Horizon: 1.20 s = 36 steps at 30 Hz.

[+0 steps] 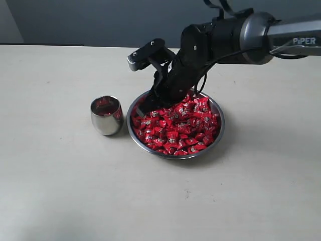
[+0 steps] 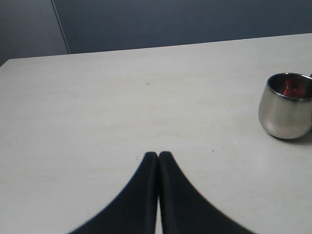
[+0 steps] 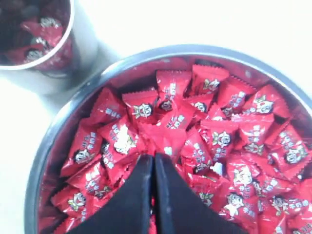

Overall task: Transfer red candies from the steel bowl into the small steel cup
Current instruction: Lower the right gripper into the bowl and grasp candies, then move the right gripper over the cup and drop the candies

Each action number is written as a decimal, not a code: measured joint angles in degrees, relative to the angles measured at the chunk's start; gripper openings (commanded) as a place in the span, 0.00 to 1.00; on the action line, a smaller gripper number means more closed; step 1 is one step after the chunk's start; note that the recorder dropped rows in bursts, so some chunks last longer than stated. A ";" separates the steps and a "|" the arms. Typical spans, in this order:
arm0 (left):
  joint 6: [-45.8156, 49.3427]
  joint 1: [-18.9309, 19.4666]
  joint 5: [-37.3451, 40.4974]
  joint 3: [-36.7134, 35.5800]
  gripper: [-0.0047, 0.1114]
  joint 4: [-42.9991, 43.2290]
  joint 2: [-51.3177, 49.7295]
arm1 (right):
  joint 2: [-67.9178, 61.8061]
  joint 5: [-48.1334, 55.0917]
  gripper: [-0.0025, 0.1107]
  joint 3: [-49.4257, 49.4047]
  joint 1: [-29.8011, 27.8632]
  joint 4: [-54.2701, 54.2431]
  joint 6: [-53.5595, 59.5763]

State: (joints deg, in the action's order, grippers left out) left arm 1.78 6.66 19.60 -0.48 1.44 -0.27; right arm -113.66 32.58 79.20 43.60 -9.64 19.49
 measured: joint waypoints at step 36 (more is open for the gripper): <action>0.00 0.00 0.00 0.00 0.04 0.00 0.00 | -8.92 -7.84 0.03 8.82 5.00 -27.48 15.60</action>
State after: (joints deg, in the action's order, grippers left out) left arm 1.78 6.66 19.60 -0.48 1.44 -0.27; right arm -122.58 24.74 88.02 48.61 -37.12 35.09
